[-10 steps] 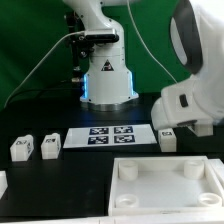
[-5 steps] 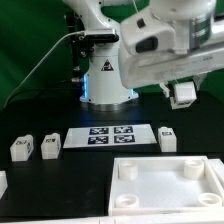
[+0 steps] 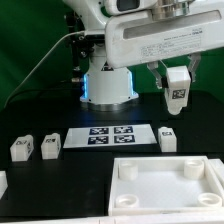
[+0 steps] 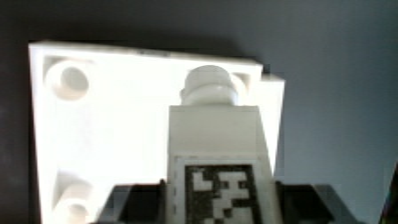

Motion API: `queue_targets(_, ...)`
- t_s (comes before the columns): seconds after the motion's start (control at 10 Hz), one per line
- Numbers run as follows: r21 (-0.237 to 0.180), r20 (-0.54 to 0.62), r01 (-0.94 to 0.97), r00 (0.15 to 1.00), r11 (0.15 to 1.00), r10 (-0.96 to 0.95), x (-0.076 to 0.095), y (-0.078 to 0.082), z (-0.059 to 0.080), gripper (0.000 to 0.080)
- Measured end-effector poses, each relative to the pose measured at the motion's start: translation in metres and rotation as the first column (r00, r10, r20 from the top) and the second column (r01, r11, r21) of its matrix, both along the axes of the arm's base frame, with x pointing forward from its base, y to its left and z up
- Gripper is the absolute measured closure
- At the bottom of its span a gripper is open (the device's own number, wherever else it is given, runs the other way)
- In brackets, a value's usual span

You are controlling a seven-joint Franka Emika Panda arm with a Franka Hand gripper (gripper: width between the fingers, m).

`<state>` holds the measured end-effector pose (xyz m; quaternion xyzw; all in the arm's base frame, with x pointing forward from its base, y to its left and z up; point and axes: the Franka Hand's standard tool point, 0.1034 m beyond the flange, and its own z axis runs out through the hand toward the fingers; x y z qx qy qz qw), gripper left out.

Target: Assemble one leg

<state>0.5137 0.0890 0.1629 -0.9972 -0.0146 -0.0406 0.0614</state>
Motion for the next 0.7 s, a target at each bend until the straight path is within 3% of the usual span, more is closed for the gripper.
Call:
queue_targets(0.3,-0.008,0.329,0.036,0.944,0.999,-0.031,0.006,-0.005,0.000,0.0508)
queue_targets(0.4,-0.005,0.349,0.035,0.937,0.999,-0.031,0.006,-0.002,-0.004,0.0508)
queue_targets(0.7,0.025,0.390,0.018,0.920,1.000,-0.026,0.045,0.024,-0.004,0.0508)
